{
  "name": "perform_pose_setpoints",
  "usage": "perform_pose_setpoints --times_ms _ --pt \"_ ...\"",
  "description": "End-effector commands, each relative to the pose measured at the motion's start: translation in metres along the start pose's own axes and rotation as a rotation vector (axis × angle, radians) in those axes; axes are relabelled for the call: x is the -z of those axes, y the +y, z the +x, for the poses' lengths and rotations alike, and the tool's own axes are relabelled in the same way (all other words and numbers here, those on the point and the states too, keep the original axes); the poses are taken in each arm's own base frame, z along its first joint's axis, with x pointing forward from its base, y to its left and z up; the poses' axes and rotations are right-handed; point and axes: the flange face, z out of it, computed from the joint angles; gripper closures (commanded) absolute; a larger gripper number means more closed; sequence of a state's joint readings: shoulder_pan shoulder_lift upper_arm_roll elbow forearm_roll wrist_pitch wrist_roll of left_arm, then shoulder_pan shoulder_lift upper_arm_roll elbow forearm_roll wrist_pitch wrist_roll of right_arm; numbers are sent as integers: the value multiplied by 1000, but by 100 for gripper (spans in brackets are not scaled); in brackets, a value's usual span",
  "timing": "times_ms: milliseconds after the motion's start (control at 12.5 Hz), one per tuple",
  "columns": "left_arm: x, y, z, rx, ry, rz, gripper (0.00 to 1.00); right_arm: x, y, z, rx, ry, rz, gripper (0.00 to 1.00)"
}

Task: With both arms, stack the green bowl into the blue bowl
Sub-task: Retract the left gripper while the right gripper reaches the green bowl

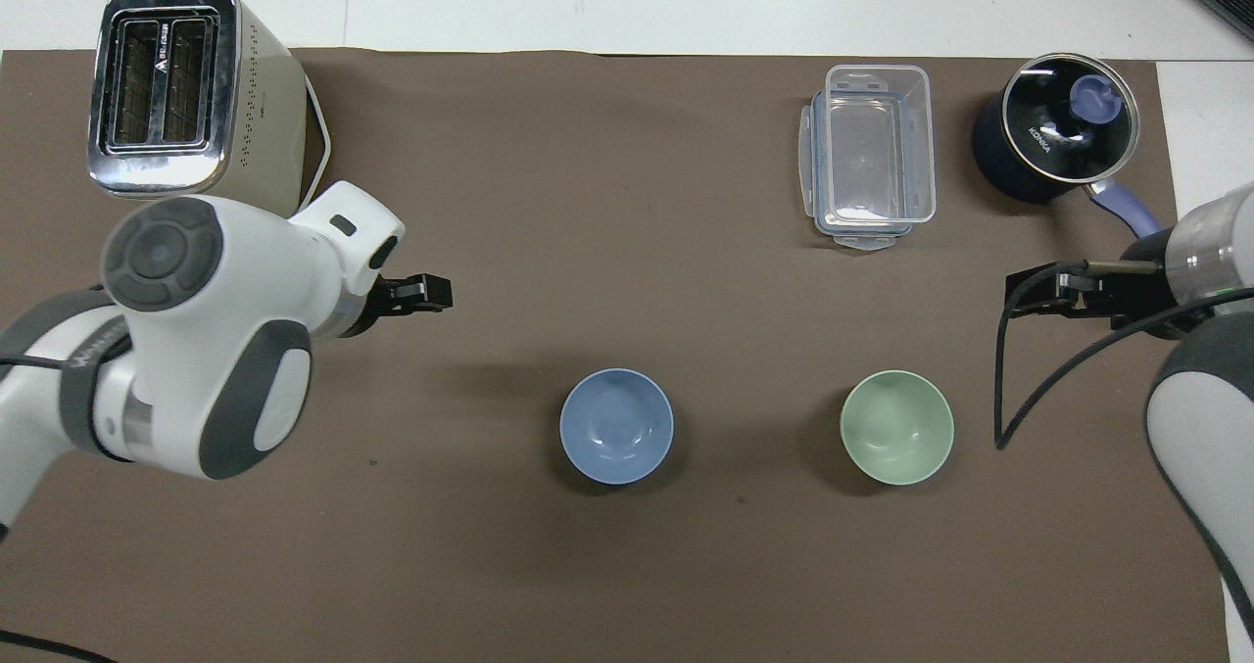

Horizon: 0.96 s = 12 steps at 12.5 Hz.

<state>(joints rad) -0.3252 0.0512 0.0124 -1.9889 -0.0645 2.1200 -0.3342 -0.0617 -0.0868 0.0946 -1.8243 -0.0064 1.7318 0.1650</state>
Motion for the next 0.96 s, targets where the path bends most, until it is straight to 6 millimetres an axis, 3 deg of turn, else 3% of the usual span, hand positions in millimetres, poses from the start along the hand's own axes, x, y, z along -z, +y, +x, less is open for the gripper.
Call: perform_pose_setpoints --times_ms 0,321,561,882 --pt "36 -45 18 -33 -36 4 0 -35 16 -18 6 -2 17 0" --pt "70 -122 36 -76 -61 -3 0 -102 30 -36 25 -9 13 0" --pt "103 -151 42 -57 -30 0 0 -145 31 -48 27 -15 13 0" --pt "156 -150 47 -63 -27 19 0 -197 28 -62 37 6 15 0"
